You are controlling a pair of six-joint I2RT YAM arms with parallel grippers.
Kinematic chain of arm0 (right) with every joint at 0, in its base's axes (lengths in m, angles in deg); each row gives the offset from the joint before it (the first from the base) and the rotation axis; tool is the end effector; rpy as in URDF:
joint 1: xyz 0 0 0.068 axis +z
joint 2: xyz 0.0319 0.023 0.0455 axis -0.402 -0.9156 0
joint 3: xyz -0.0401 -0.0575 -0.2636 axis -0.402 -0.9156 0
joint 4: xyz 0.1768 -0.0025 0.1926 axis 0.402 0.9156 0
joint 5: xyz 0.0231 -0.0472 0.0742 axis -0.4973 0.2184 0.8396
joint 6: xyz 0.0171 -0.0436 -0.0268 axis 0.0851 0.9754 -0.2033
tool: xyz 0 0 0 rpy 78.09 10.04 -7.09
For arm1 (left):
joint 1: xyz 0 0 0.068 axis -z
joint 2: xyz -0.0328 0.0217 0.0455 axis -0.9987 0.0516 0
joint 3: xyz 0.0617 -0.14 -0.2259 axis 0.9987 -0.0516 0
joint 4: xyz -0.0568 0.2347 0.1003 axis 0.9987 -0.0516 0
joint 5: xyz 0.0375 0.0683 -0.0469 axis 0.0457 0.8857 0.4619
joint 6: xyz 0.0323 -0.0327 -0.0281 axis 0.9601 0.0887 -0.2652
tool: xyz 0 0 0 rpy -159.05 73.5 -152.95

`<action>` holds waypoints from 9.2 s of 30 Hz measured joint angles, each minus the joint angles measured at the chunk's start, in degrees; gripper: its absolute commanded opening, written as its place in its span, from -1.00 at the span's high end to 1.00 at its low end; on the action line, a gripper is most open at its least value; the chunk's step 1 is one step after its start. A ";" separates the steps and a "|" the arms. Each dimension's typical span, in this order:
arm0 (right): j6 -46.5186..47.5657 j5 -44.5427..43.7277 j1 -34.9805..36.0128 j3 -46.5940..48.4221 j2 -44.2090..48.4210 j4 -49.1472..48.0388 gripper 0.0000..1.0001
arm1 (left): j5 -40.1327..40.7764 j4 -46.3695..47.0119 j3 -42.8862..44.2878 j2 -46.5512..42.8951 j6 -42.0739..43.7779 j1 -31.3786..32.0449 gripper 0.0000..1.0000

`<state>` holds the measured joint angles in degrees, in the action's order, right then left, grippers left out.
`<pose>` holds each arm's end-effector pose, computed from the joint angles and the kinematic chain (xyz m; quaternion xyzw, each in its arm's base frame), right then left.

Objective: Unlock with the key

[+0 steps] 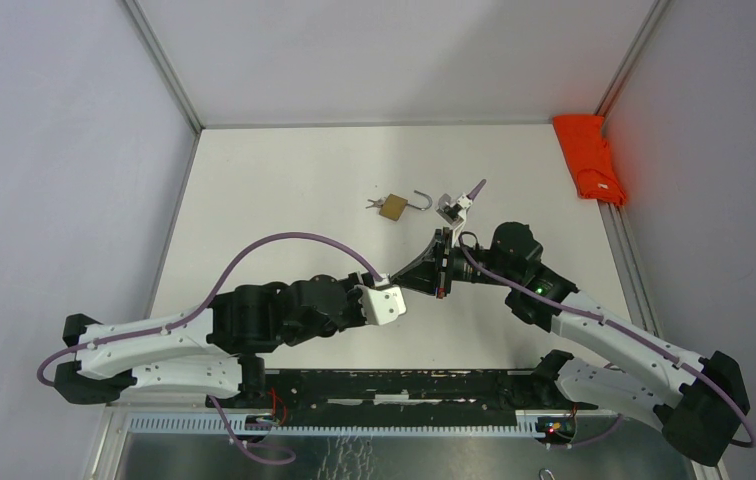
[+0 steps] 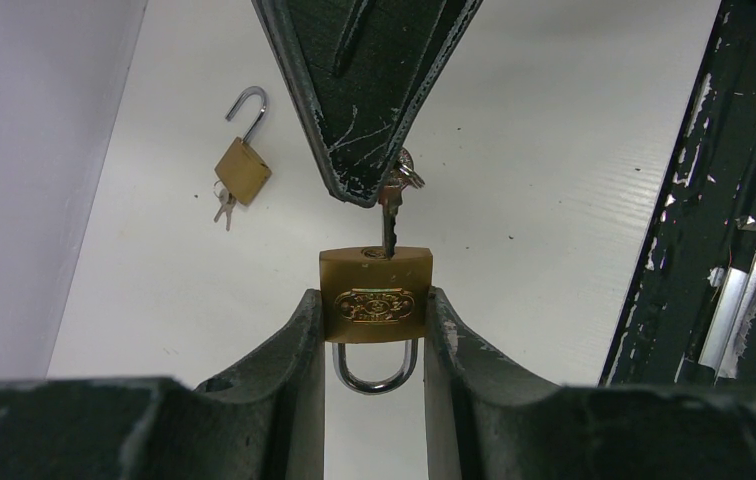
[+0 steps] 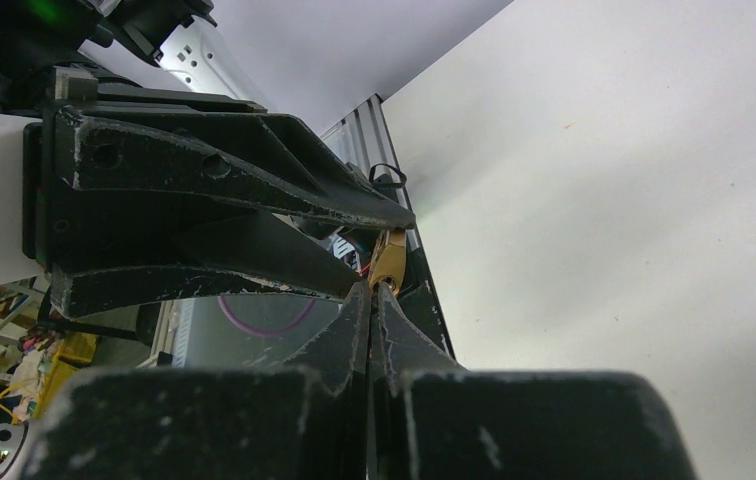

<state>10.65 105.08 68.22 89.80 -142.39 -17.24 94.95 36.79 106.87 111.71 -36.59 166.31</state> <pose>0.1448 0.1724 0.3138 -0.2576 0.6714 0.6054 0.3411 0.0489 -0.1860 0.3502 0.5799 0.6314 -0.0998 0.5050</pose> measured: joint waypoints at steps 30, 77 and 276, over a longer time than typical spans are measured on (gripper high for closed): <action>0.00 -1.29 0.02 0.37 -0.39 0.20 1.00 | 0.46 -0.48 0.63 -0.07 -0.11 0.00 0.96; 0.04 -6.47 1.64 0.85 -1.60 0.02 1.00 | 1.73 -0.52 0.63 1.84 -1.99 0.00 0.96; 5.38 -8.00 6.34 13.90 -6.01 14.58 1.00 | 3.69 -0.92 -0.59 -6.56 7.23 0.00 0.96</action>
<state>16.03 97.08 74.56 103.70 -148.40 -2.66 98.64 35.87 106.28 105.16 -29.35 166.31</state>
